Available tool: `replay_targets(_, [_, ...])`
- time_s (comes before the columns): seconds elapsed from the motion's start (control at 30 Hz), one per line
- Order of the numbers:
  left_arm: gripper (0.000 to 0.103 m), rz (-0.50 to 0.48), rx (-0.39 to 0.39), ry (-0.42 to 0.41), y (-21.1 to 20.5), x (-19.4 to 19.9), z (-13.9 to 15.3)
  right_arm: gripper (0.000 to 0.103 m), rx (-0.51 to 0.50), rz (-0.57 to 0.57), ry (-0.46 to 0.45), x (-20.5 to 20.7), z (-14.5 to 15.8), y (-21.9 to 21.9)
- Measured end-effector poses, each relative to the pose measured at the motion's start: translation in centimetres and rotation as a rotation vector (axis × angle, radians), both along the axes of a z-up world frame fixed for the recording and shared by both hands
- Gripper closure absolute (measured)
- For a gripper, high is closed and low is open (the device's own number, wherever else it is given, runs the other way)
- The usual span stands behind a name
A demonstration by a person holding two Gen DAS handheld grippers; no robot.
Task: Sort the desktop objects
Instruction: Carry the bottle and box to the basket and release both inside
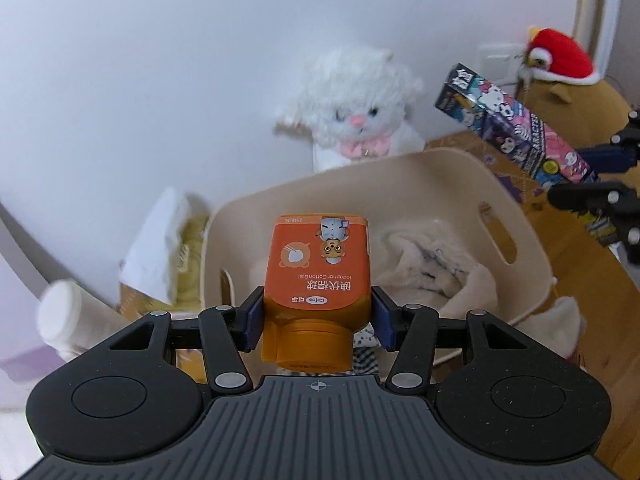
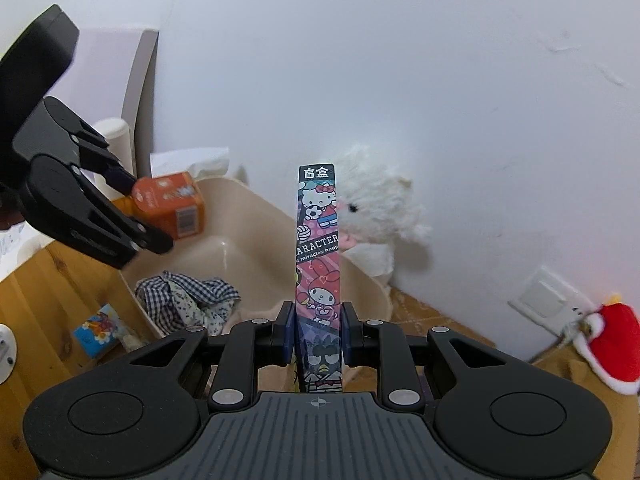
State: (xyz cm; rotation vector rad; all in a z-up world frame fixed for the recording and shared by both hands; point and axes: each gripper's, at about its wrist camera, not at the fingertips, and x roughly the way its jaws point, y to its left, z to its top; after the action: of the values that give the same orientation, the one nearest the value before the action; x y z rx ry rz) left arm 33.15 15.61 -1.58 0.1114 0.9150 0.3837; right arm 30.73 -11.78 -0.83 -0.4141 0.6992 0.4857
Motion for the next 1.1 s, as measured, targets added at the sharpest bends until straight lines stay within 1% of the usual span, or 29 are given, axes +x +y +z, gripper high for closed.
replay_targets(0.2, [0.049,0.079,-0.051,0.076,1.5,2.5,-3.4,0.082,-0.002,-0.021,0.093,2.6,-3.3,2.4])
replay_targets(0.4, [0.049,0.122,-0.076,0.130,2.2,3.5,-5.6,0.082,-0.017,-0.041,0.159,3.5,-6.2,3.4])
replay_targets(0.53, [0.048,0.153,-0.105,0.150,2.7,3.7,-6.5,0.082,-0.017,-0.060,0.197,3.9,-7.2,3.6])
replay_targets(0.63, [0.048,0.172,-0.112,0.158,2.9,3.8,-7.0,0.082,-0.005,-0.090,0.228,4.2,-8.0,3.5])
replay_targets(0.77, [0.048,0.145,-0.142,0.179,2.3,3.8,-7.3,0.081,0.004,-0.120,0.239,4.1,-8.2,3.3])
replay_targets(0.8, [0.048,0.134,-0.144,0.184,2.1,3.8,-7.4,0.079,0.006,-0.122,0.238,4.0,-8.1,3.3])
replay_targets(0.83, [0.048,0.129,-0.138,0.185,1.9,3.7,-7.4,0.069,0.010,-0.126,0.240,3.8,-7.9,3.2])
replay_targets(0.9, [0.044,0.124,-0.111,0.180,1.6,3.6,-7.2,0.063,0.027,-0.125,0.240,3.5,-7.7,3.1])
replay_targets(0.93, [0.036,0.129,-0.102,0.177,1.4,3.6,-7.0,0.061,0.031,-0.125,0.234,3.4,-7.5,3.0])
replay_targets(0.97, [0.030,0.136,-0.104,0.174,1.4,3.6,-6.8,0.053,0.032,-0.124,0.228,3.3,-7.4,3.1])
replay_targets(1.0, [0.029,0.142,-0.114,0.169,1.4,3.5,-6.7,0.045,0.036,-0.124,0.220,3.1,-7.2,3.1])
replay_targets(1.1, [0.029,0.166,-0.128,0.157,1.2,3.3,-6.1,0.035,0.056,-0.135,0.200,2.4,-6.2,2.8])
